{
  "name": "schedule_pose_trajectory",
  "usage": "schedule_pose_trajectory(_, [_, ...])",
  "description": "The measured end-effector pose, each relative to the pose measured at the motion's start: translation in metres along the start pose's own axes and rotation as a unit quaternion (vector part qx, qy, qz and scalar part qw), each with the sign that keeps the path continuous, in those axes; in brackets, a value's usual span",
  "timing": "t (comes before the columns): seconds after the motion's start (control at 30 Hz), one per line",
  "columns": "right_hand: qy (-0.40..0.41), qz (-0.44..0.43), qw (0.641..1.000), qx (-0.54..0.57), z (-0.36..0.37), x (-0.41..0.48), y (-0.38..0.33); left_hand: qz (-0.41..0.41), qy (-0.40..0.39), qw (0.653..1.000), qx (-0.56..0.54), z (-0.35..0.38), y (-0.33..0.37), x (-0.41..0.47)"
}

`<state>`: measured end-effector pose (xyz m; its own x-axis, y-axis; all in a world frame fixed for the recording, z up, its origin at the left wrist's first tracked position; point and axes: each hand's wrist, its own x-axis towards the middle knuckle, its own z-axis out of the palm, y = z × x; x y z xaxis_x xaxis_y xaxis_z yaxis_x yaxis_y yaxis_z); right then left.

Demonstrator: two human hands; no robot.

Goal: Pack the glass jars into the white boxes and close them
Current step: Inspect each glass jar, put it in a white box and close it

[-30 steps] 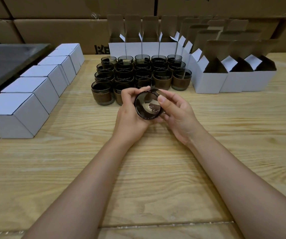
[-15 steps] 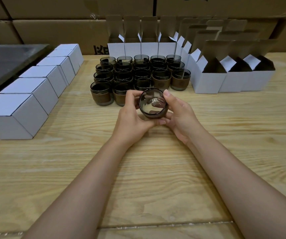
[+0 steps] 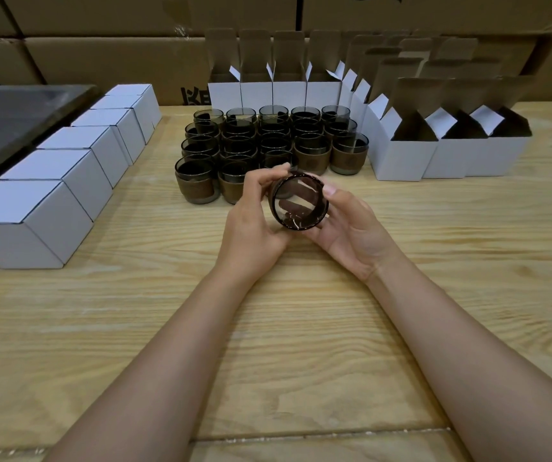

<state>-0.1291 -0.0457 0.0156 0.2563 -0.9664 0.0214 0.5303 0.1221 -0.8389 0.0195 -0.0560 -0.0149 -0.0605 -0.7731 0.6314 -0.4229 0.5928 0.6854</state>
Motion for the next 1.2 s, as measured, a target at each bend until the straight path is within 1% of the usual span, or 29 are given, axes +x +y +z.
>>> schedule_pose_trajectory(0.1, [-0.026,-0.007,1.0,0.0,-0.003,0.001,0.0,0.0,0.004,1.0,-0.007,0.0,0.001,0.001])
schedule_pose_trajectory(0.2, [-0.034,-0.016,0.999,-0.001,-0.006,0.001,0.001,-0.004,-0.001,1.0,-0.012,-0.001,0.001,0.001])
schedule_pose_trajectory(0.3, [-0.004,-0.035,0.999,-0.038,-0.004,0.003,0.002,-0.028,-0.01,0.999,-0.033,-0.002,0.0,0.002])
schedule_pose_trajectory(0.37, [0.022,-0.053,0.996,-0.075,0.0,0.004,0.003,-0.058,-0.014,0.997,-0.048,-0.003,-0.001,0.002])
schedule_pose_trajectory(0.5, [0.066,-0.092,0.981,-0.159,0.004,0.006,0.006,-0.099,-0.026,0.992,-0.068,-0.002,-0.004,0.003])
schedule_pose_trajectory(0.57, [0.081,-0.1,0.975,-0.181,0.005,0.006,0.008,-0.11,-0.035,0.991,-0.072,-0.001,-0.003,0.003])
schedule_pose_trajectory(0.63, [0.089,-0.102,0.971,-0.199,0.004,0.007,0.01,-0.119,-0.039,0.989,-0.073,-0.001,-0.002,0.004])
schedule_pose_trajectory(0.7, [0.079,-0.104,0.965,-0.227,0.004,0.007,0.012,-0.129,-0.034,0.988,-0.072,-0.001,-0.001,0.003])
schedule_pose_trajectory(0.8, [0.074,-0.119,0.952,-0.271,0.002,0.008,0.013,-0.144,-0.024,0.988,-0.039,-0.001,0.001,0.002])
schedule_pose_trajectory(0.97, [0.086,-0.134,0.937,-0.311,-0.004,0.013,0.016,-0.165,-0.029,0.984,0.064,0.0,0.002,0.002])
schedule_pose_trajectory(1.07, [0.094,-0.135,0.926,-0.34,-0.007,0.014,0.018,-0.17,-0.044,0.977,0.119,0.001,0.001,0.002])
schedule_pose_trajectory(1.2, [0.094,-0.119,0.908,-0.391,-0.011,0.015,0.02,-0.185,-0.072,0.969,0.15,0.003,-0.002,0.001])
